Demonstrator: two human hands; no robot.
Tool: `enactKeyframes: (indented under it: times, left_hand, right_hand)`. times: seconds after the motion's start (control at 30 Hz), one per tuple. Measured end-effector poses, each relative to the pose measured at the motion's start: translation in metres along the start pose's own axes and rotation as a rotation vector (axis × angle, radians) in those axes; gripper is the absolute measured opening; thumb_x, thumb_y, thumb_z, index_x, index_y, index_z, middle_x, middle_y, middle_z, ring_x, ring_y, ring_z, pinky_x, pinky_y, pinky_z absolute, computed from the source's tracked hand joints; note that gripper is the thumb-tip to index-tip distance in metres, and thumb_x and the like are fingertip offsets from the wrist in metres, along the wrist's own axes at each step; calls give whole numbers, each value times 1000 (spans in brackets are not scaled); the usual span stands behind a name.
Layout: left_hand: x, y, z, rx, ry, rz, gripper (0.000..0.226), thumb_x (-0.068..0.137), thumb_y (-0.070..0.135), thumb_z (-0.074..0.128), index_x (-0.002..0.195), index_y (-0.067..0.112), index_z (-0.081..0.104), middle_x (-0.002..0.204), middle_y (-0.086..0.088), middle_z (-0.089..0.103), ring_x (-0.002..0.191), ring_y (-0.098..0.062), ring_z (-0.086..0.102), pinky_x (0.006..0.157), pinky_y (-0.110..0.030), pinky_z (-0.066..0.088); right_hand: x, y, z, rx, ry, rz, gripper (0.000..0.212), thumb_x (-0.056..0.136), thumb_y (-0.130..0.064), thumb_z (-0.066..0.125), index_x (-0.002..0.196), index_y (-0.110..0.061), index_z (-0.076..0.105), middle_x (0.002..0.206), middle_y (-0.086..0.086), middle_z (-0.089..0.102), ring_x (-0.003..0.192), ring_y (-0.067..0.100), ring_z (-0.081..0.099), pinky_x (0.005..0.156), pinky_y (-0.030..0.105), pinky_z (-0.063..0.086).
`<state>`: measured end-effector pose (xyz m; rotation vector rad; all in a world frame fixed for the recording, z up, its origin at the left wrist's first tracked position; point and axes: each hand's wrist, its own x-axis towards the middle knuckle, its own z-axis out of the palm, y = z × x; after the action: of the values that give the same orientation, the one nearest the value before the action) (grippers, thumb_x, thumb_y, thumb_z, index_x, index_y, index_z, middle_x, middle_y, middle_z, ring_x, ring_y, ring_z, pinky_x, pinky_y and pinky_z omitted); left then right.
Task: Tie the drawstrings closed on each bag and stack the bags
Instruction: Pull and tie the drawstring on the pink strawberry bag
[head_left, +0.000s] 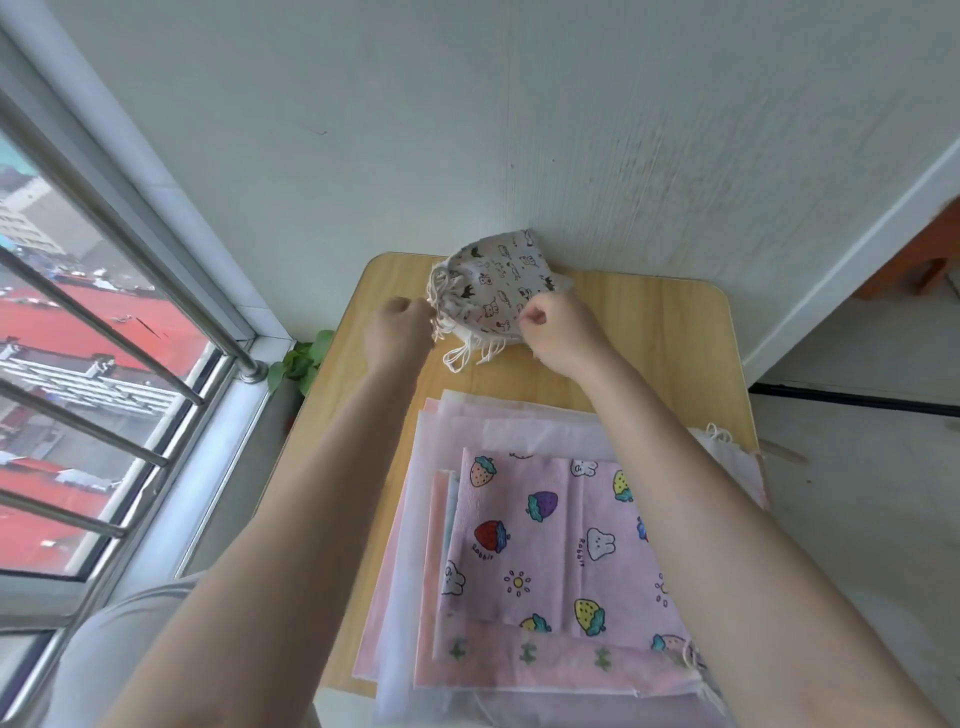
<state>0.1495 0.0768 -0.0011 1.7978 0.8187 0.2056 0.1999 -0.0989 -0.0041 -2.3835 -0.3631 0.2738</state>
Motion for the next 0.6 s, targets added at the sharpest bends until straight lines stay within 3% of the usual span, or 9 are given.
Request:
enactKeyframes:
  times: [0.07, 0.17, 0.27, 0.33, 0.47, 0.53, 0.6]
  left_hand:
    - [-28, -8, 2, 178, -263, 117, 17, 90, 18, 51, 84, 13, 66, 72, 0, 64, 60, -15, 57, 58, -25, 44]
    - [-63, -34, 11, 638, -485, 331, 12, 88, 19, 57, 83, 18, 68, 85, 3, 66, 76, -15, 60, 71, -27, 51]
    - [-88, -63, 17, 831, -498, 388, 23, 89, 21, 58, 109, 20, 69, 112, 1, 62, 104, -18, 59, 90, -34, 50]
    - [-100, -75, 20, 853, -466, 399, 30, 89, 23, 56, 118, 21, 65, 119, -2, 57, 114, -20, 52, 93, -33, 46]
    - [-113, -85, 31, 868, -383, 494, 36, 90, 21, 53, 125, 22, 61, 129, -2, 55, 122, -22, 45, 97, -35, 39]
    - [-119, -85, 36, 870, -380, 520, 40, 91, 22, 51, 130, 24, 59, 135, 1, 52, 127, -20, 42, 102, -35, 33]
    - [-122, -81, 41, 917, -397, 581, 35, 94, 30, 52, 128, 27, 60, 134, 3, 53, 126, -20, 42, 101, -35, 30]
  right_hand:
    - [-22, 4, 4, -12, -71, 9, 19, 94, -15, 48, 90, -11, 66, 85, 5, 69, 73, 24, 66, 71, 41, 58]
    - [-55, 17, 18, -179, -271, 66, 19, 90, -12, 49, 80, -9, 65, 77, 7, 66, 54, 23, 58, 55, 31, 48]
    - [-84, 37, 34, -308, -276, 137, 16, 87, -10, 51, 76, -11, 62, 76, 6, 60, 64, 25, 55, 51, 25, 37]
    - [-101, 49, 39, -359, -211, 149, 19, 84, 1, 46, 79, -14, 57, 84, 5, 55, 74, 28, 55, 51, 26, 36]
    - [-120, 61, 46, -378, -173, 130, 37, 79, 15, 44, 102, -11, 57, 115, 8, 47, 86, 31, 61, 69, 36, 52]
    - [-124, 63, 48, -345, -147, 87, 29, 83, 11, 47, 102, -9, 58, 117, 10, 48, 83, 31, 61, 71, 39, 55]
    - [-127, 64, 47, -253, -81, 20, 9, 92, -5, 53, 97, -10, 59, 114, 8, 50, 79, 27, 59, 70, 39, 53]
